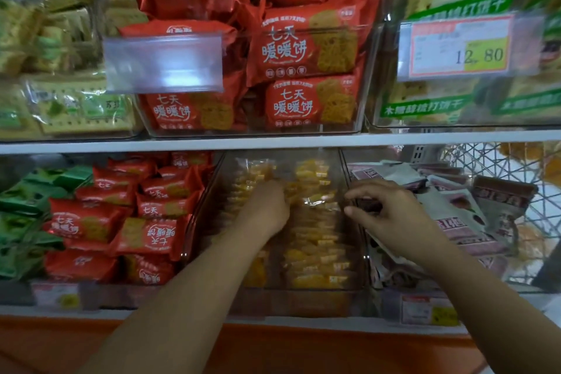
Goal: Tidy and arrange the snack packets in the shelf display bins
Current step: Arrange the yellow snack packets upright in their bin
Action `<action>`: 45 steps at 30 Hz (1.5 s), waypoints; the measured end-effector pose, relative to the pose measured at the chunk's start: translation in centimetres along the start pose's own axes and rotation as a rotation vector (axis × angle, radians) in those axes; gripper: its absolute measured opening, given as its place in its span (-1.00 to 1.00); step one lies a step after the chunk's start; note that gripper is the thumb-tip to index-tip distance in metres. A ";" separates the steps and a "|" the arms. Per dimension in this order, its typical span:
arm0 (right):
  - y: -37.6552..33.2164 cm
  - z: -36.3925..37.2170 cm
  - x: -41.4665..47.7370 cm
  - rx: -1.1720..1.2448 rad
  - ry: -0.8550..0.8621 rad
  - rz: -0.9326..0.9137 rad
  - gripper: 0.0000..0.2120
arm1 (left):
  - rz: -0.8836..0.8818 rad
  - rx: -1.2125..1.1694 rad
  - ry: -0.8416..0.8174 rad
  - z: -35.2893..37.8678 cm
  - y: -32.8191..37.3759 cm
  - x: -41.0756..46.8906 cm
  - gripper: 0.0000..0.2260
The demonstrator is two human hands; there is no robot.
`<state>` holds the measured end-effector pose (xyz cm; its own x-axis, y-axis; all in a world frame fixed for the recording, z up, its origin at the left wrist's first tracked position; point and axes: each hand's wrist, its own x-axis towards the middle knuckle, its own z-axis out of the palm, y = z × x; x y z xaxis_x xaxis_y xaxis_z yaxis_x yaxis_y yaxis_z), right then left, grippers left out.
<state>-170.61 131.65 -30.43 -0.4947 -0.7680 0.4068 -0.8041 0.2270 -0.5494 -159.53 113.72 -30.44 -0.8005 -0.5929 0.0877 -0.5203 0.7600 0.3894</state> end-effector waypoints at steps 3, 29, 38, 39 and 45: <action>1.3 0.8 0.7 -0.001 -0.013 0.048 -0.79 | 0.046 0.297 0.017 0.6 0.0 2.3 -0.73; 3.6 1.7 2.3 0.187 -0.107 0.090 -0.84 | 0.152 -0.046 -0.060 2.3 -0.8 6.9 -0.68; 3.5 1.5 2.2 0.186 -0.093 0.111 -0.80 | 0.100 -0.187 -0.103 2.6 -0.3 7.2 -0.68; 3.4 1.5 2.2 0.184 -0.090 0.114 -0.79 | 0.097 -0.203 -0.131 2.5 -0.1 7.2 -0.68; 3.0 1.5 2.2 0.170 -0.087 0.129 -0.77 | -0.037 -0.388 -0.404 2.9 1.0 6.3 -0.59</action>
<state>-173.65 129.77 -32.29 -0.5540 -0.7892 0.2650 -0.6651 0.2282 -0.7110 -165.98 111.54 -32.17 -0.8739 -0.4102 -0.2607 -0.4634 0.5416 0.7013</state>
